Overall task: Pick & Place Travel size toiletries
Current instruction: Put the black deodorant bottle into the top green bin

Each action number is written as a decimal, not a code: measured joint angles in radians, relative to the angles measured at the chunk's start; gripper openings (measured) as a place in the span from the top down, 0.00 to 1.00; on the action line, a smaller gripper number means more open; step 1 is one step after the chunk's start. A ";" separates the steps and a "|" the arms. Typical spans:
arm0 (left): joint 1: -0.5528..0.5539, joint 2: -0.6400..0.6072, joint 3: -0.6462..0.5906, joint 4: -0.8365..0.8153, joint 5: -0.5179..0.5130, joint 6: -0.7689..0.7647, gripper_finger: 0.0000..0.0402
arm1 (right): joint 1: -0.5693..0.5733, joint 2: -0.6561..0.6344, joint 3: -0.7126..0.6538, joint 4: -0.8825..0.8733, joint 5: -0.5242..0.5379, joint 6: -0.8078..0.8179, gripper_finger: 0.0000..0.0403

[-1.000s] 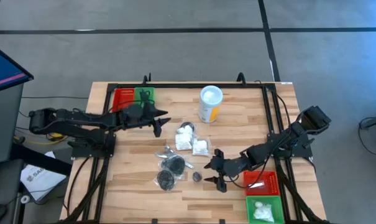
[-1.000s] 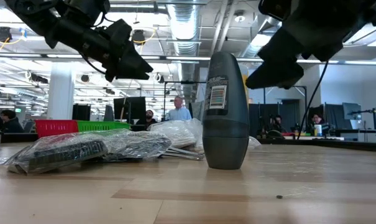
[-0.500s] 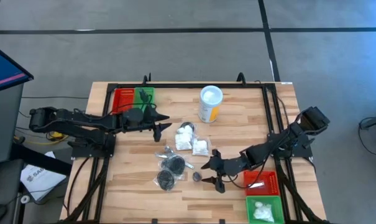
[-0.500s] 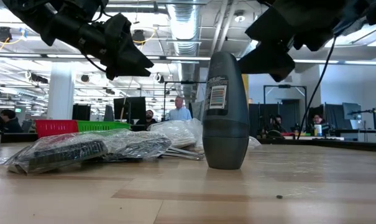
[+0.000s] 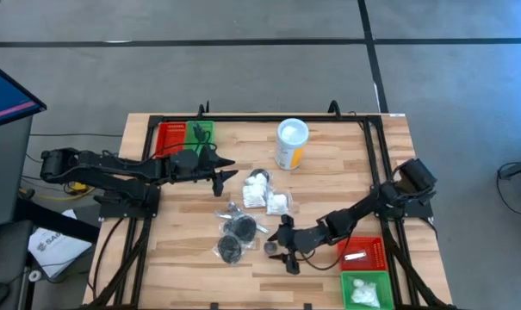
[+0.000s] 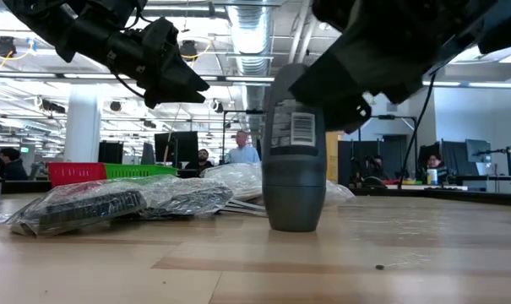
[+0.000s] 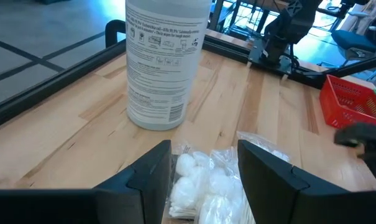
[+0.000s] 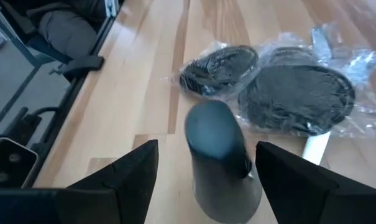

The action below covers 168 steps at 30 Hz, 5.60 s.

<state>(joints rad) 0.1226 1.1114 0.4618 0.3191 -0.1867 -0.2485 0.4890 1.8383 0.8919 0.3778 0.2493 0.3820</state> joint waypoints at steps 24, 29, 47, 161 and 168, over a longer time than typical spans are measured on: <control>0.000 0.000 0.000 0.001 -0.004 0.000 0.56 | -0.038 0.065 0.039 -0.014 -0.069 -0.045 0.60; 0.000 0.000 0.000 0.000 -0.004 0.000 0.56 | -0.039 0.063 0.040 -0.010 -0.091 -0.053 0.65; 0.000 0.000 0.000 0.001 0.000 0.000 0.56 | -0.049 0.048 0.037 -0.009 -0.122 -0.100 0.66; -0.283 0.442 0.127 0.701 0.126 0.112 0.56 | -0.288 -0.478 0.039 -0.121 -0.119 -0.365 0.66; -0.269 0.444 0.142 0.694 0.132 0.119 0.50 | -0.288 -0.479 0.041 -0.120 -0.117 -0.366 0.66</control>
<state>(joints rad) -0.1466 1.5551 0.6033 1.0126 -0.0544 -0.1298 0.2008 1.3591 0.9325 0.2576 0.1322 0.0158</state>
